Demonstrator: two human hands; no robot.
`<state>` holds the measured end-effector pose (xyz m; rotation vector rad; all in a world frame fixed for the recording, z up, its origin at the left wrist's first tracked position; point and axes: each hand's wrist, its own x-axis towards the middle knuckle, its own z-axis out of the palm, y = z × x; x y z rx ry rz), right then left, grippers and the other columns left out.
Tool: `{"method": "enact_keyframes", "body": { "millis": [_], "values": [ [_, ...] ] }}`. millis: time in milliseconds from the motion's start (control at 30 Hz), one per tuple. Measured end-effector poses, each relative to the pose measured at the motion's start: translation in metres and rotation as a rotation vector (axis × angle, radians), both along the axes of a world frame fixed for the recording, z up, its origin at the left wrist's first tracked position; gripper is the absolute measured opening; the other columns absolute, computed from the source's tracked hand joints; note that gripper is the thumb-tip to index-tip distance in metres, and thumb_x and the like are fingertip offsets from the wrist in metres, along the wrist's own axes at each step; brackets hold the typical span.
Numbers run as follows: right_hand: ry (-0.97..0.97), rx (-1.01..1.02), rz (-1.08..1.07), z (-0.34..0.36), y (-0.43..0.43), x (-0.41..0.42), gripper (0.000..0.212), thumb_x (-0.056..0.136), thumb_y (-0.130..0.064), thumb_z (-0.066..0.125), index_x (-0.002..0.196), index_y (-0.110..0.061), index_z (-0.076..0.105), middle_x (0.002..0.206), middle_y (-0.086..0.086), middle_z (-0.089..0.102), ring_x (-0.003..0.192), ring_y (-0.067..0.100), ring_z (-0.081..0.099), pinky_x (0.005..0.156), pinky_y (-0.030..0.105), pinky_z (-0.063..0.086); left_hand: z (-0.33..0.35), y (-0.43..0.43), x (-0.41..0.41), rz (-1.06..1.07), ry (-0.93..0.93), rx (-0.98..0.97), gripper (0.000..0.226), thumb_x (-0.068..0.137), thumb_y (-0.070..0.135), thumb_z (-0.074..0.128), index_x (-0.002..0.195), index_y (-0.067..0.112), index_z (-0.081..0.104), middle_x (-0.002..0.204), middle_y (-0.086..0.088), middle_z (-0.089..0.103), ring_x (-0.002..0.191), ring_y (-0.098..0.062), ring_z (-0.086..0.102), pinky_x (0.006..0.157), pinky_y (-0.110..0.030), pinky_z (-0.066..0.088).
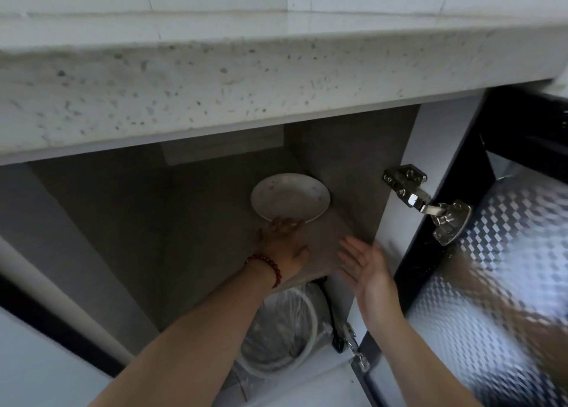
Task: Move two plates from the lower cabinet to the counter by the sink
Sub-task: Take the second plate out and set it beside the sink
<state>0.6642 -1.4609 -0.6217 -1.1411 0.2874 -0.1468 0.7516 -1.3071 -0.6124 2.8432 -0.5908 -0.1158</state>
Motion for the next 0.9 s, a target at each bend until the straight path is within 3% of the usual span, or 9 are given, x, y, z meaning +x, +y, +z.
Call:
{"method": "enact_keyframes", "body": {
  "millis": [133,467,900],
  "values": [
    [-0.015,-0.006,-0.005,-0.001,-0.001,-0.006,0.045,0.101,-0.041,0.019,0.108,-0.025,0.060,0.119,-0.004,0.062,0.110,0.011,0.057,0.096,0.034,0.040,0.000,0.004,-0.006,-0.018,-0.011,-0.012,0.063,0.091,0.041,0.039,0.147,0.027,0.015,0.155,-0.002,0.018,0.142,-0.024,0.011,0.112,-0.048,0.015],
    [0.006,0.001,0.021,-0.002,0.008,-0.008,0.044,0.101,-0.039,0.020,0.110,-0.023,0.060,0.120,-0.005,0.062,0.111,0.010,0.057,0.084,0.026,0.044,-0.006,0.023,-0.056,-0.064,0.018,-0.066,0.061,0.092,0.047,0.033,0.147,0.030,0.012,0.155,0.002,0.018,0.142,-0.023,0.011,0.112,-0.049,0.015],
    [0.006,0.014,0.015,-0.007,0.017,-0.016,0.045,0.102,-0.037,0.021,0.118,-0.019,0.059,0.129,0.001,0.060,0.122,0.018,0.052,0.099,0.034,0.040,-0.011,0.032,-0.124,-0.017,-0.026,-0.061,0.064,0.088,0.058,0.021,0.146,0.031,0.015,0.155,0.001,0.022,0.143,-0.020,0.012,0.113,-0.048,0.016]
  ]
}}
